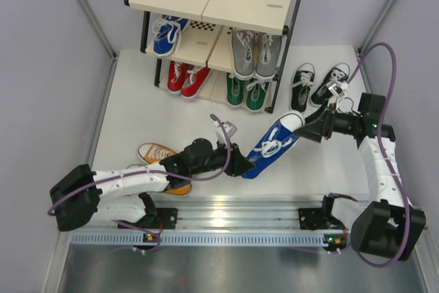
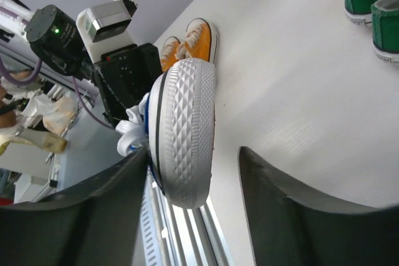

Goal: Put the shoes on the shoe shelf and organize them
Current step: Pick up the shoe at the center of the board, then place the shoe at the shoe shelf.

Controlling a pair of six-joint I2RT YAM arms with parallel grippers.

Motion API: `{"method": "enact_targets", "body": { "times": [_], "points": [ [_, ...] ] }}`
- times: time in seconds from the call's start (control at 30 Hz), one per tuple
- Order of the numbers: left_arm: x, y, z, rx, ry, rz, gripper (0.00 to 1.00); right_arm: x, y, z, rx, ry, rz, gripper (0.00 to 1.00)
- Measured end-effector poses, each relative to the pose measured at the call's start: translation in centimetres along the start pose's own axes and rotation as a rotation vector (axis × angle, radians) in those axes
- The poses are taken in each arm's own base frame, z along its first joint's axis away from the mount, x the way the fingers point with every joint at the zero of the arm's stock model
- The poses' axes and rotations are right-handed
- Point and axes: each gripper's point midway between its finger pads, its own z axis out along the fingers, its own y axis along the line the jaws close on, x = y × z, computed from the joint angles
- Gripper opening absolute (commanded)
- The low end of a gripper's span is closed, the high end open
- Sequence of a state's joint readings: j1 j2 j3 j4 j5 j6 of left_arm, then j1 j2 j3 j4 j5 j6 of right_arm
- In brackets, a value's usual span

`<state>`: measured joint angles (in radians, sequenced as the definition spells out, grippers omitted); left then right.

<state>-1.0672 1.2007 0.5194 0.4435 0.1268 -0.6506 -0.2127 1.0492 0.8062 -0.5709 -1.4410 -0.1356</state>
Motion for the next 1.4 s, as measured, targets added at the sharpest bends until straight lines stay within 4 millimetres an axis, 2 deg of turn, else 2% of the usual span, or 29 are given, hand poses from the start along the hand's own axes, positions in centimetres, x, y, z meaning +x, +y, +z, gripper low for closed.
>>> {"method": "enact_targets", "body": {
  "times": [0.03,0.07,0.13,0.17,0.3,0.53,0.77,0.97,1.07,1.4],
  "points": [
    [0.0,0.3,-0.4,-0.01,0.008,0.003,0.0,-0.2,0.0,0.0,0.007,0.001,-0.017,0.8],
    [-0.1,0.5,-0.9,-0.019,0.013,0.008,0.0,-0.5,0.1,-0.1,0.015,0.003,-0.035,0.86],
    [-0.6,0.9,-1.7,-0.035,0.014,0.014,0.0,-1.3,0.2,-0.3,0.034,0.005,-0.09,0.98],
    [-0.8,1.1,-2.2,-0.042,0.013,0.017,0.0,-1.8,0.3,-0.4,0.046,0.004,-0.116,0.99],
    [-1.7,1.7,-4.4,-0.071,0.013,0.033,0.0,-3.2,0.5,-1.2,0.103,-0.014,-0.205,1.0],
    [-3.8,3.9,-8.7,-0.193,0.033,0.055,0.0,-4.0,0.2,-2.5,0.178,-0.058,-0.275,0.99],
    [-9.8,4.0,-12.7,-0.293,-0.066,0.099,0.0,-2.9,-1.3,-3.0,0.212,-0.07,-0.244,1.0],
    [-13.9,4.6,-13.8,-0.359,-0.127,0.111,0.0,-2.8,-1.3,-3.1,0.214,-0.07,-0.252,1.0],
    [-15.4,6.2,-13.7,-0.404,-0.127,0.081,0.0,-2.8,-1.0,-3.1,0.215,-0.071,-0.269,0.99],
    [-21.0,14.1,-14.7,-0.566,-0.183,-0.074,0.0,-2.4,-0.9,-3.1,0.214,-0.075,-0.271,0.99]
  ]
}}
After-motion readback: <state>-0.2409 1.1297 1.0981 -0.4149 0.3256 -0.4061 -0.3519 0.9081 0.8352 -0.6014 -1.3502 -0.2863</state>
